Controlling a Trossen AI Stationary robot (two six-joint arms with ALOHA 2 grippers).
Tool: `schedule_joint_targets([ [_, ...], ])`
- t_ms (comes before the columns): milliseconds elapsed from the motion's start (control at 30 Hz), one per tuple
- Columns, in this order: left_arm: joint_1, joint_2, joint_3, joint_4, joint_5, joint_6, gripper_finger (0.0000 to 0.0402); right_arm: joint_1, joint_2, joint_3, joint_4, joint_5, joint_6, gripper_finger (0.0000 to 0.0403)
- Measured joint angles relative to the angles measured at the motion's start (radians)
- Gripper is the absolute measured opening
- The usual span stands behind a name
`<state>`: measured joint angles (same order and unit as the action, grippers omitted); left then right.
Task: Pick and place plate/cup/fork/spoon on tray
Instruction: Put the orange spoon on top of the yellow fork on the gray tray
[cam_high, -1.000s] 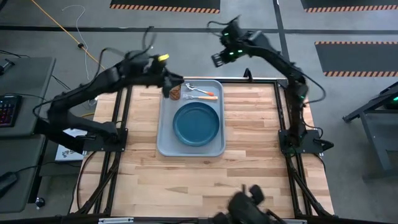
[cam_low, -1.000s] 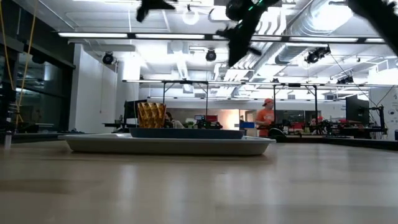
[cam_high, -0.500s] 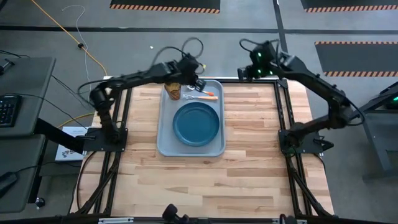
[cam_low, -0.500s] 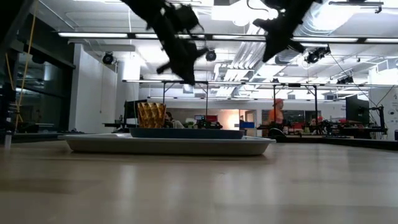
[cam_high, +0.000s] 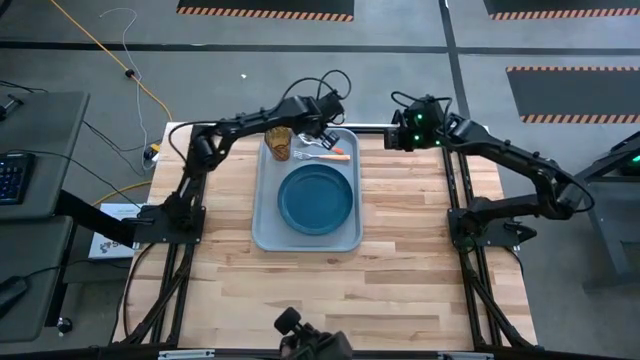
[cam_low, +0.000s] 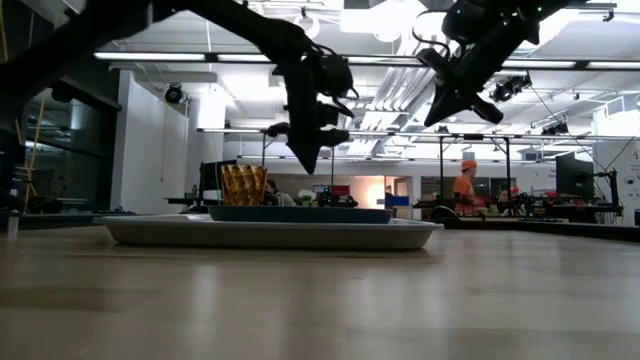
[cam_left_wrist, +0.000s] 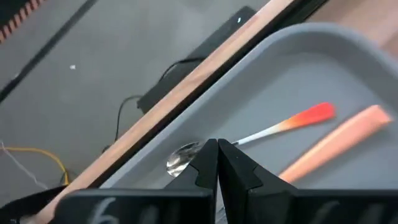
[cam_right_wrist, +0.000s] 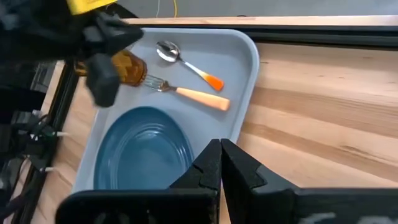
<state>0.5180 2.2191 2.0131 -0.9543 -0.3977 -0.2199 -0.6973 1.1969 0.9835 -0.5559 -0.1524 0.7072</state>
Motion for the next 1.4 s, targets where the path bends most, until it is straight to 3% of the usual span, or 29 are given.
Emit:
schedule_joint_targets([
  [267, 0.042, 0.116, 0.048, -0.136, 0.071, -0.044, 0.0000, 0.041, -0.003, 0.017, 0.051, 0.002, 0.006, 0.0000],
  [567, 0.055, 0.164, 0.046, -0.116, 0.086, -0.077, 0.0000, 0.071, -0.003, 0.018, 0.112, 0.003, 0.037, 0.0000],
  [933, 0.095, 0.164, 0.046, -0.120, 0.144, -0.135, 0.0000, 0.086, -0.003, 0.018, 0.115, 0.021, 0.053, 0.0000],
  [1400, 0.157, 0.164, 0.046, -0.149, 0.204, -0.055, 0.0000, 0.092, -0.008, 0.019, 0.115, 0.021, 0.053, 0.0000],
])
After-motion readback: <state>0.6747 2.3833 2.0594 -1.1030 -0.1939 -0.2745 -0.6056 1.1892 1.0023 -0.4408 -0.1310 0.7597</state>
